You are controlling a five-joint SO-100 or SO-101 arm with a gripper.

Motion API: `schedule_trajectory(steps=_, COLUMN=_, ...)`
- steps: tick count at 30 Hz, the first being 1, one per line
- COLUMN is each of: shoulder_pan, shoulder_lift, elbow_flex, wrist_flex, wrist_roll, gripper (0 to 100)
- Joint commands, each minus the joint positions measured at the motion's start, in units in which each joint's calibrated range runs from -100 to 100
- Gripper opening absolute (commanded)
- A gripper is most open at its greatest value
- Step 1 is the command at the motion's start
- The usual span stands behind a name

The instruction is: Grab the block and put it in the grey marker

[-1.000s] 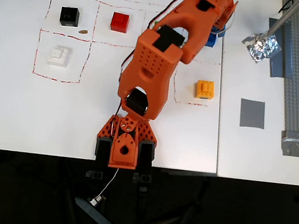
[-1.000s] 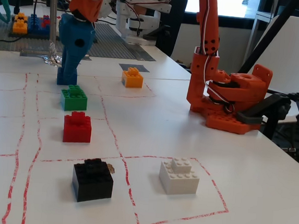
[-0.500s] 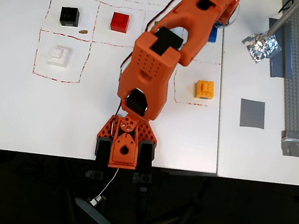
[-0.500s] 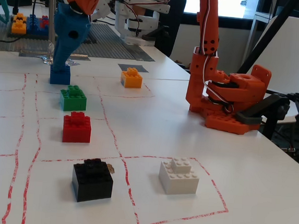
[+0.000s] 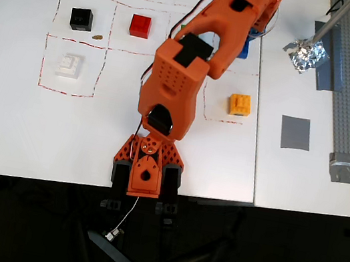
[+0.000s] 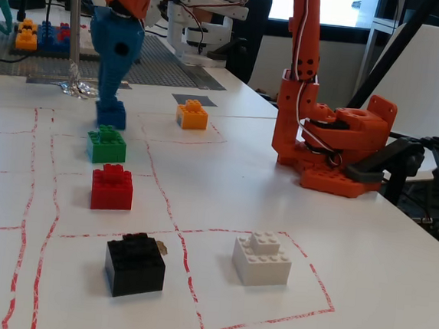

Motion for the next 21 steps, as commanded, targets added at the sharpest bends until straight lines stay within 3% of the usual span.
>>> schedule_trajectory(steps=1, shoulder_pan=0.2, shoulder_lift=-11.3, elbow_flex=0.0, wrist_flex=1.2, wrist_roll=0.5, gripper=0)
schedule_trajectory(steps=14, shoulder_pan=0.2, shoulder_lift=-26.9, elbow_flex=1.1, wrist_flex=12.8, wrist_roll=12.0, gripper=0)
schedule_trajectory(steps=21, shoulder_pan=8.5, shoulder_lift=-29.3, elbow_flex=-0.9, wrist_flex=15.3, wrist_roll=25.3, gripper=0)
